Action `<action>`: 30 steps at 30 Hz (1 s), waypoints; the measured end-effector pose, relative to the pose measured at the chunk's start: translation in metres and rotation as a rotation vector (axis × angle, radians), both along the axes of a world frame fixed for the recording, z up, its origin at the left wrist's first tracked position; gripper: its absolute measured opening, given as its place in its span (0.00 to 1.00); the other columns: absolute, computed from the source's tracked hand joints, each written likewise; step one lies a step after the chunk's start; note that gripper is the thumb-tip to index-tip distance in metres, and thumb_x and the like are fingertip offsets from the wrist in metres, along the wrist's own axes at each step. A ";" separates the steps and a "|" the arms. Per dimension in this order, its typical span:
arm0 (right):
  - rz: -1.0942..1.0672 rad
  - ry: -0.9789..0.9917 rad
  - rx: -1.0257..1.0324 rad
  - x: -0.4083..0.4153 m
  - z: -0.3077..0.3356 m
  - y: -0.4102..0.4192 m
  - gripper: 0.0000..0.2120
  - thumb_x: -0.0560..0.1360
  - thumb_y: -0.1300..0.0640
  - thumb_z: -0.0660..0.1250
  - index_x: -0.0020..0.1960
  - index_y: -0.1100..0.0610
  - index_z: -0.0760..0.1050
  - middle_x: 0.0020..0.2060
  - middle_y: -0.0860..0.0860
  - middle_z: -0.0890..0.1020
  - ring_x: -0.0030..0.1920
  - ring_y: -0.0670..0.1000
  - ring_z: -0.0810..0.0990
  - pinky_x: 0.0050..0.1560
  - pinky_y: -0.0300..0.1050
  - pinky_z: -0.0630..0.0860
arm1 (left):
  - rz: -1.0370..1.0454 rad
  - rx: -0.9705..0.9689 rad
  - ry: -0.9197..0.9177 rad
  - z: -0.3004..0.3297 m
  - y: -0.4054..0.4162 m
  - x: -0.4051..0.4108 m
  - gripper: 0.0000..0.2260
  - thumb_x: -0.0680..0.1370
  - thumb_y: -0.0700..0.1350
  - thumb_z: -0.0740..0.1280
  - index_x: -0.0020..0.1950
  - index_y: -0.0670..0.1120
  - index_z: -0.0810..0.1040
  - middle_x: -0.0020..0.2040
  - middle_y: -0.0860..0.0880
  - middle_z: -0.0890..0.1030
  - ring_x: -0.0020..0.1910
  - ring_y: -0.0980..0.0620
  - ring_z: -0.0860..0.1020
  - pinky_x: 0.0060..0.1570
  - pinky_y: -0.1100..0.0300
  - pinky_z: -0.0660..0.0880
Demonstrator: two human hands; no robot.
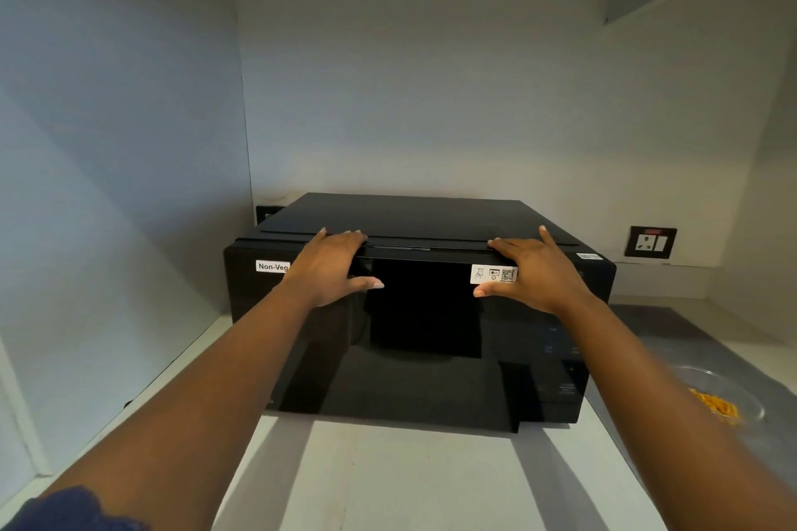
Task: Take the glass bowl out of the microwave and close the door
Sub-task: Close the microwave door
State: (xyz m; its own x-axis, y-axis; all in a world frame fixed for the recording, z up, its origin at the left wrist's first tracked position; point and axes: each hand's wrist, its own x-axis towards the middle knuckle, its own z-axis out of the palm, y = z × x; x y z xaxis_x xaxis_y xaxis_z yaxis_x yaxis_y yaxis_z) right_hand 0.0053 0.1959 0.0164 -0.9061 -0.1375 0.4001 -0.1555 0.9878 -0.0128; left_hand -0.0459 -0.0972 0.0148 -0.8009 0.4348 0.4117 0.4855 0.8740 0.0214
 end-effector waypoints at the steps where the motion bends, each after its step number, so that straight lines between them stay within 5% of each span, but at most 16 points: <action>1: 0.004 0.007 -0.002 -0.001 0.000 0.001 0.46 0.60 0.27 0.58 0.70 0.51 0.60 0.70 0.52 0.68 0.70 0.54 0.65 0.73 0.54 0.39 | 0.000 0.008 -0.013 0.000 -0.001 -0.001 0.37 0.71 0.64 0.64 0.73 0.46 0.60 0.74 0.46 0.65 0.73 0.46 0.64 0.74 0.49 0.55; 6: 0.010 0.058 -0.054 0.001 0.002 -0.001 0.48 0.55 0.27 0.56 0.68 0.53 0.64 0.67 0.53 0.72 0.71 0.56 0.63 0.73 0.53 0.45 | 0.009 0.054 -0.006 0.002 0.000 -0.002 0.35 0.69 0.63 0.66 0.71 0.47 0.64 0.71 0.47 0.70 0.69 0.46 0.69 0.66 0.50 0.67; 16: -0.058 0.078 -0.148 -0.003 0.001 -0.005 0.39 0.60 0.35 0.69 0.65 0.53 0.69 0.64 0.55 0.76 0.74 0.60 0.55 0.67 0.59 0.64 | 0.060 0.043 0.034 0.006 0.007 0.002 0.33 0.69 0.61 0.67 0.68 0.45 0.67 0.65 0.45 0.75 0.64 0.45 0.72 0.60 0.50 0.72; 21: -0.075 0.080 -0.146 -0.002 0.000 -0.005 0.39 0.60 0.35 0.68 0.66 0.53 0.68 0.65 0.55 0.75 0.73 0.62 0.56 0.68 0.61 0.61 | 0.066 0.039 0.019 0.006 0.008 0.006 0.33 0.69 0.61 0.67 0.68 0.45 0.67 0.65 0.45 0.74 0.64 0.45 0.72 0.60 0.50 0.72; 27: -0.079 0.072 -0.019 0.001 0.002 -0.011 0.38 0.65 0.34 0.65 0.68 0.55 0.65 0.65 0.55 0.74 0.66 0.56 0.70 0.74 0.55 0.43 | 0.122 -0.062 -0.008 0.012 0.015 0.012 0.31 0.71 0.61 0.66 0.67 0.44 0.67 0.64 0.44 0.76 0.62 0.44 0.74 0.68 0.48 0.65; 30: -0.111 0.023 0.066 0.002 0.003 -0.015 0.37 0.69 0.34 0.61 0.69 0.55 0.61 0.69 0.55 0.70 0.68 0.55 0.68 0.73 0.59 0.43 | 0.133 -0.130 0.027 0.012 0.016 0.014 0.34 0.73 0.60 0.63 0.73 0.43 0.59 0.72 0.44 0.68 0.71 0.45 0.65 0.73 0.48 0.58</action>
State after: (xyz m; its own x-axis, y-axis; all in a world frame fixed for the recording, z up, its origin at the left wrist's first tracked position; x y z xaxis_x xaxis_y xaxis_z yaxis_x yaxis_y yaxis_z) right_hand 0.0075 0.1811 0.0197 -0.9078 -0.0631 0.4146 -0.0443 0.9975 0.0549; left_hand -0.0323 -0.0813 0.0265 -0.8445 0.3768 0.3806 0.3644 0.9250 -0.1073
